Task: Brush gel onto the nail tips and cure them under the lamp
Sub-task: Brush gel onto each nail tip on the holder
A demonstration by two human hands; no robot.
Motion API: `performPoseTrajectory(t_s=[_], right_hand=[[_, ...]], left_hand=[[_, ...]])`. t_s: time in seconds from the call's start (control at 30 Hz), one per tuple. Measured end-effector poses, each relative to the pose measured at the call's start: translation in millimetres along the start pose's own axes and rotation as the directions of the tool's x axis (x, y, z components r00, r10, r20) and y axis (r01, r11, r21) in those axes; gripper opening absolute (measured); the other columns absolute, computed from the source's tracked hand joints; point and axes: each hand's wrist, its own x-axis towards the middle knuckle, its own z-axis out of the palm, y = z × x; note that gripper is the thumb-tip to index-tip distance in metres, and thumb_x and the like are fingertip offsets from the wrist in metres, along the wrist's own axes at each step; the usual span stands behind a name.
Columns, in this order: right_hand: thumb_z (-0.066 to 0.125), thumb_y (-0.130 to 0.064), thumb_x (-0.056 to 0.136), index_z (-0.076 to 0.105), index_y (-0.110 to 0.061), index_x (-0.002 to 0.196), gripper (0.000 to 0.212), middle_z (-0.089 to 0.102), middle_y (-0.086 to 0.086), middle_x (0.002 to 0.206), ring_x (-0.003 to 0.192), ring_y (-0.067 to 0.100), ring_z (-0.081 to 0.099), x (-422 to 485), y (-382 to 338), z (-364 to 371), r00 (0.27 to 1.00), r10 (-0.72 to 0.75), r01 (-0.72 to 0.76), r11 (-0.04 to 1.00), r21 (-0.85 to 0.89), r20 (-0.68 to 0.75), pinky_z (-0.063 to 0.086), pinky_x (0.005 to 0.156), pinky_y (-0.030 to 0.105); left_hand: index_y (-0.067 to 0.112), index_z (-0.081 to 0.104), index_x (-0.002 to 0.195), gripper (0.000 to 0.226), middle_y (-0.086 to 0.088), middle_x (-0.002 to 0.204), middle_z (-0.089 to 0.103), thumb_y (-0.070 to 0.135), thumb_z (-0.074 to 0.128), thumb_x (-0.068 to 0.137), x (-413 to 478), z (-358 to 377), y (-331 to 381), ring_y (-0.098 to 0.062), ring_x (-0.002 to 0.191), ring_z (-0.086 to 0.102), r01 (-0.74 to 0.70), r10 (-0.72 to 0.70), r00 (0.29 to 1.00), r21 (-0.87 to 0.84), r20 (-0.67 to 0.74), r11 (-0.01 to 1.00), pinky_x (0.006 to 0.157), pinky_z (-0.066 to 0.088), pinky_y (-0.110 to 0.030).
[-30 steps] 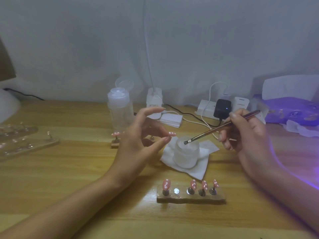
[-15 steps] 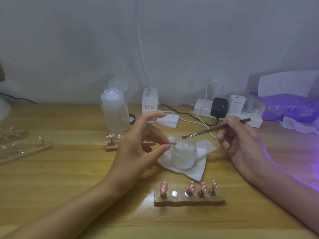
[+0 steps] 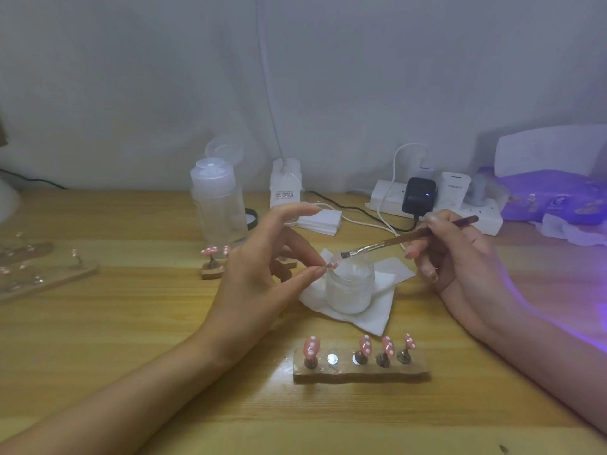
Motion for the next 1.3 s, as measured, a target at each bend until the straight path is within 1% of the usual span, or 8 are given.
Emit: performPoseTrajectory(t_s=[0.1,0.2,0.4,0.6,0.8,0.97,1.07,1.3], right_hand=[[0.057,-0.034,0.087,0.049,-0.017,0.080,0.020,0.069,0.010,0.064,0.041,0.013,0.047,0.2,0.1,1.9,0.999,-0.020,0.022,0.999,-0.035,0.046,0.040,0.042,0.017],[0.059,-0.033,0.086,0.050,-0.018,0.077,0.020,0.068,0.011,0.062,0.040,0.013,0.045,0.1,1.3,1.8,1.000,-0.017,0.018,0.998,-0.060,0.019,0.038,0.042,0.018],[0.059,-0.033,0.087,0.050,-0.017,0.079,0.020,0.068,0.011,0.063,0.039,0.013,0.045,0.9,2.4,1.5,0.999,-0.020,0.022,0.998,-0.058,0.039,0.037,0.040,0.017],[0.060,-0.034,0.087,0.057,-0.025,0.071,0.018,0.068,0.010,0.062,0.038,0.011,0.042,0.9,1.1,0.4,1.000,-0.014,0.014,1.000,-0.025,-0.003,0.034,0.038,0.016],[0.057,-0.031,0.089,0.051,-0.018,0.077,0.019,0.067,0.010,0.060,0.037,0.011,0.040,0.2,0.8,1.5,1.000,0.007,-0.008,0.998,-0.055,-0.015,0.032,0.038,0.016],[0.054,-0.027,0.094,0.049,-0.016,0.079,0.020,0.067,0.010,0.061,0.037,0.012,0.042,-1.1,0.4,3.4,1.000,0.000,0.001,0.997,-0.077,0.014,0.034,0.038,0.017],[0.049,-0.020,0.099,0.052,-0.017,0.076,0.024,0.065,0.008,0.057,0.036,0.011,0.039,-0.6,0.6,1.4,0.999,0.004,-0.006,0.999,-0.033,-0.050,0.033,0.038,0.017],[0.059,-0.032,0.082,0.053,-0.017,0.077,0.017,0.062,0.008,0.055,0.036,0.011,0.038,-0.7,-1.0,0.8,1.000,0.005,-0.005,1.000,0.007,-0.031,0.035,0.038,0.016]], left_hand=[[0.031,0.049,0.134,0.063,0.003,0.086,0.070,0.004,0.076,0.084,-0.3,0.3,0.9,-0.019,0.087,0.069,-0.001,0.001,1.000,-0.016,0.000,1.000,0.069,0.057,-0.029],[0.028,0.050,0.134,0.062,0.003,0.086,0.070,0.003,0.076,0.084,-0.4,-0.1,2.0,-0.020,0.087,0.069,-0.006,0.006,1.000,-0.020,0.004,1.000,0.073,0.058,-0.033],[0.029,0.051,0.133,0.062,0.008,0.086,0.069,0.002,0.076,0.083,-1.0,0.4,2.3,-0.018,0.088,0.069,-0.061,0.061,0.998,0.044,0.007,0.997,0.066,0.054,-0.023],[0.025,0.055,0.106,0.036,0.008,0.086,0.070,0.005,0.076,0.084,-1.6,0.4,2.4,-0.020,0.090,0.070,-0.050,0.050,0.999,0.024,-0.005,0.998,0.061,0.050,-0.023],[0.023,0.059,0.090,0.024,0.007,0.086,0.070,0.007,0.077,0.084,-1.6,-0.7,2.6,-0.021,0.090,0.071,-0.033,0.033,0.999,0.016,-0.004,0.999,0.059,0.050,-0.025],[0.019,0.067,0.091,0.015,0.004,0.089,0.072,0.009,0.076,0.084,-1.2,-1.3,-0.5,-0.021,0.092,0.071,-0.011,0.010,0.999,0.015,0.036,1.000,0.069,0.057,-0.040],[0.017,0.071,0.088,0.010,0.003,0.091,0.074,0.010,0.076,0.083,-0.8,-1.8,-2.1,-0.021,0.092,0.071,0.025,-0.024,0.999,-0.024,0.048,0.999,0.073,0.058,-0.041],[0.016,0.073,0.091,0.013,0.004,0.090,0.075,0.008,0.078,0.082,0.6,-1.8,-3.4,-0.016,0.090,0.072,0.100,-0.097,0.994,-0.044,0.056,0.994,0.078,0.060,-0.040]])
